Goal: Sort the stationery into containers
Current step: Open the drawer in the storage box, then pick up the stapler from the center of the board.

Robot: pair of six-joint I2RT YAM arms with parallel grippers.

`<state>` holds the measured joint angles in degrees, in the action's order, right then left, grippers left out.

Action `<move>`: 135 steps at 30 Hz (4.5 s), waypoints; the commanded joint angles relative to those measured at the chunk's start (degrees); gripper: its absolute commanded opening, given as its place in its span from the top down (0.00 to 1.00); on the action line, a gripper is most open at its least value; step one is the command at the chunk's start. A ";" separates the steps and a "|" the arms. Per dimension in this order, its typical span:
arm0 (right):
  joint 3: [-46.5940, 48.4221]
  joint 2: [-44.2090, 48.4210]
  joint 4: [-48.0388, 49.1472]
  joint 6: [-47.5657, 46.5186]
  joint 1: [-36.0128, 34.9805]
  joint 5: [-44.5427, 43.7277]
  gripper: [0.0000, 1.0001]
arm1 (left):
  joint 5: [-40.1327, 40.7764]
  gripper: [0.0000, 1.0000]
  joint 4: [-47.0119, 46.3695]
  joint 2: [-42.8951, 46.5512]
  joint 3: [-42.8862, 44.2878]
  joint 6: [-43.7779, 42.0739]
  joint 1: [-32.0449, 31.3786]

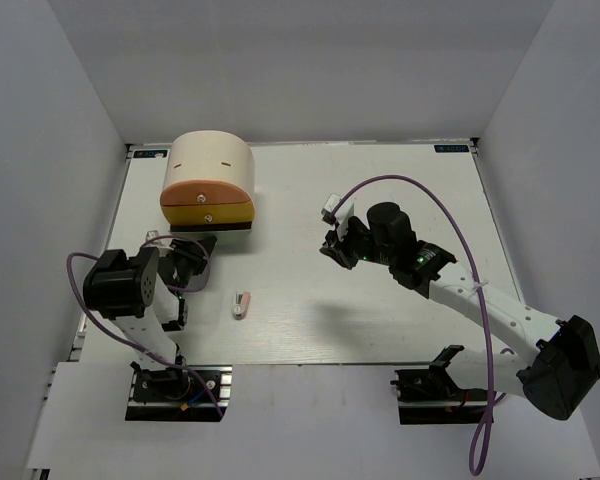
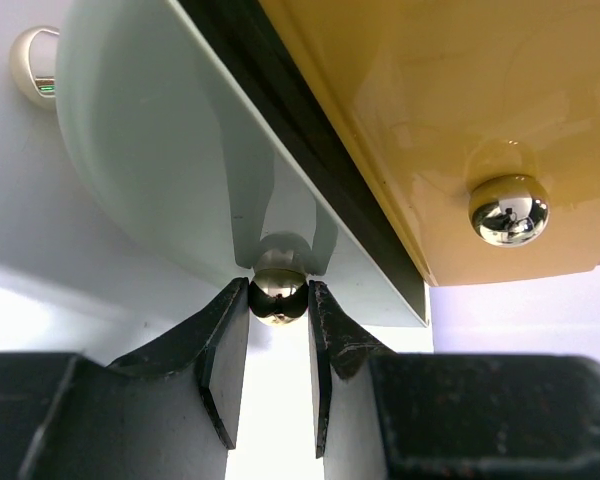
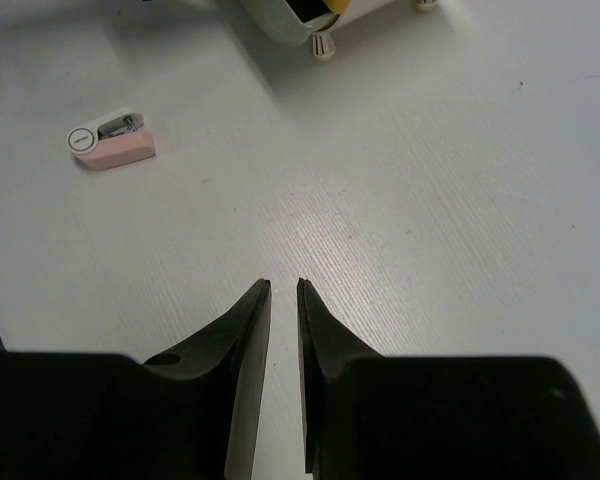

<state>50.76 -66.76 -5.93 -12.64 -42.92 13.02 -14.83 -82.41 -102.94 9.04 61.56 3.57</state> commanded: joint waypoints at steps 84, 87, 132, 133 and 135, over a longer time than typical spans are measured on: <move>21.30 -38.24 -10.32 -54.41 -23.62 5.09 0.26 | 4.19 0.04 107.11 88.67 29.19 -42.58 -0.67; 28.58 -42.91 -12.78 -55.38 -24.14 3.51 0.25 | 7.44 0.03 107.81 91.85 29.19 -41.53 -0.15; 30.62 -34.14 2.58 -43.08 -25.55 -20.63 1.00 | 10.17 0.03 109.39 95.64 29.19 -40.47 -0.15; 30.71 -35.09 4.94 -42.30 -25.55 -21.71 1.00 | 10.17 0.03 109.39 95.64 29.19 -40.47 -0.15; 31.23 -36.59 9.26 -41.76 -25.55 -26.27 1.00 | 10.17 0.03 109.39 95.64 29.19 -40.47 -0.15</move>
<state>80.68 -102.41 -6.61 -56.93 -68.69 -4.51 -5.26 26.22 -7.55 37.23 20.97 3.05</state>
